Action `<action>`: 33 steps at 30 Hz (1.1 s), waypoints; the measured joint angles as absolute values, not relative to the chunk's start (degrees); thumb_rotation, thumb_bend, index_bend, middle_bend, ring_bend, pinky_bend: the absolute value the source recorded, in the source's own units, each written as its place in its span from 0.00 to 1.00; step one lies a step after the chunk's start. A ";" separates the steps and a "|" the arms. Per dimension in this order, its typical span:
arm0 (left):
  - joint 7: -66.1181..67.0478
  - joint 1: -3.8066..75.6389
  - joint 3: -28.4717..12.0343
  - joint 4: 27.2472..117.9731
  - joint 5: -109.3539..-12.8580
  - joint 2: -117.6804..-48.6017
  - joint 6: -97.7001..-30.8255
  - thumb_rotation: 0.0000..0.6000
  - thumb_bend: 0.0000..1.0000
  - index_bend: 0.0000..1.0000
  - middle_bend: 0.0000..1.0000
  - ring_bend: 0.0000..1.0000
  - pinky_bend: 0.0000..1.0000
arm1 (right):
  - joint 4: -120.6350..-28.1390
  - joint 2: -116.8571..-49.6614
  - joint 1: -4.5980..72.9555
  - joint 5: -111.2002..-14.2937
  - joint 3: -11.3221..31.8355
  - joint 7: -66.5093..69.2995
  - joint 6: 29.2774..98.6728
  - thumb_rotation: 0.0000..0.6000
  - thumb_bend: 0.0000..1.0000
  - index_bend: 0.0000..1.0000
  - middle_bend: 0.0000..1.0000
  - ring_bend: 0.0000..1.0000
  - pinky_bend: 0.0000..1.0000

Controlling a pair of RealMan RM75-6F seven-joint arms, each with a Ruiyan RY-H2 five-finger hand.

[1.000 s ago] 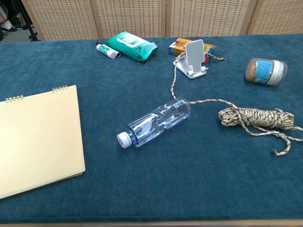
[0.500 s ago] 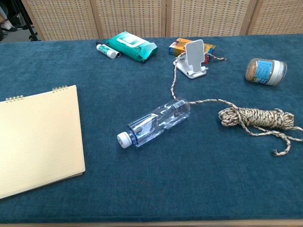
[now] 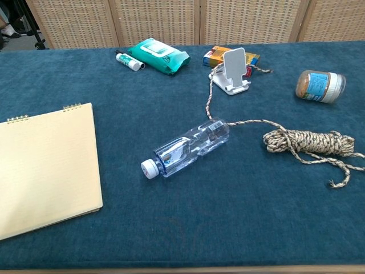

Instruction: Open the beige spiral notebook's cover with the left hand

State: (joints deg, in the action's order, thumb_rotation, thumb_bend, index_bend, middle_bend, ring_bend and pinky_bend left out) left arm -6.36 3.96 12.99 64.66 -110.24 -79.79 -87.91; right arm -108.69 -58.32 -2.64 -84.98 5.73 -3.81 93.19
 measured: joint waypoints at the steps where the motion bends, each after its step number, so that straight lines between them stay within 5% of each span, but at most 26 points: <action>1: -7.08 4.14 13.18 63.68 -110.32 -80.40 -87.66 1.00 0.12 0.00 0.00 0.00 0.00 | -108.71 -58.33 -2.67 -85.00 5.73 -3.80 93.27 1.00 0.13 0.04 0.00 0.00 0.00; 17: -9.17 5.11 13.73 58.90 -109.02 -84.30 -87.13 1.00 0.20 0.20 0.00 0.00 0.00 | -108.77 -58.02 -2.65 -84.56 5.91 -3.01 93.09 1.00 0.13 0.04 0.00 0.00 0.00; 33: -11.03 5.11 13.56 54.72 -107.03 -87.01 -87.12 1.00 0.23 0.26 0.00 0.00 0.00 | -108.92 -57.57 -2.76 -84.47 5.93 -2.21 93.08 1.00 0.13 0.04 0.00 0.00 0.00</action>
